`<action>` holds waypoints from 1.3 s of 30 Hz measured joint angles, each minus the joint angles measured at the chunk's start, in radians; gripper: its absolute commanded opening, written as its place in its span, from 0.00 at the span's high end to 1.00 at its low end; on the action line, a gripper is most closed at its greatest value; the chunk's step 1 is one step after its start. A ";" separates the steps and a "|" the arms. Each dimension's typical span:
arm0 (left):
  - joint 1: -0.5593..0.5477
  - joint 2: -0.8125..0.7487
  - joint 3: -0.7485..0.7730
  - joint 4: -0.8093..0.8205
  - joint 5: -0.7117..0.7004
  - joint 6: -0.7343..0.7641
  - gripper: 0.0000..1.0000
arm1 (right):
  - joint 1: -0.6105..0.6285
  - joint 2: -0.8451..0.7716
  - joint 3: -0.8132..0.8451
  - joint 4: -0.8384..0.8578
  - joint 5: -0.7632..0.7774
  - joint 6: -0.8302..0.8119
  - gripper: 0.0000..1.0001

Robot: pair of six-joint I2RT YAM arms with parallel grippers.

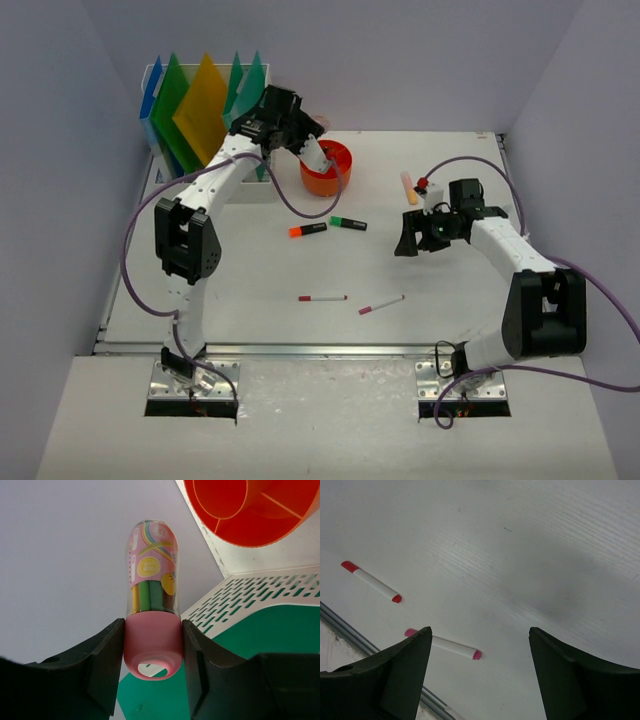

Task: Organize the desk

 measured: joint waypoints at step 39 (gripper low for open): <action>0.021 0.078 0.076 -0.198 0.083 0.038 1.00 | -0.126 -0.016 -0.121 0.052 -0.087 0.001 0.22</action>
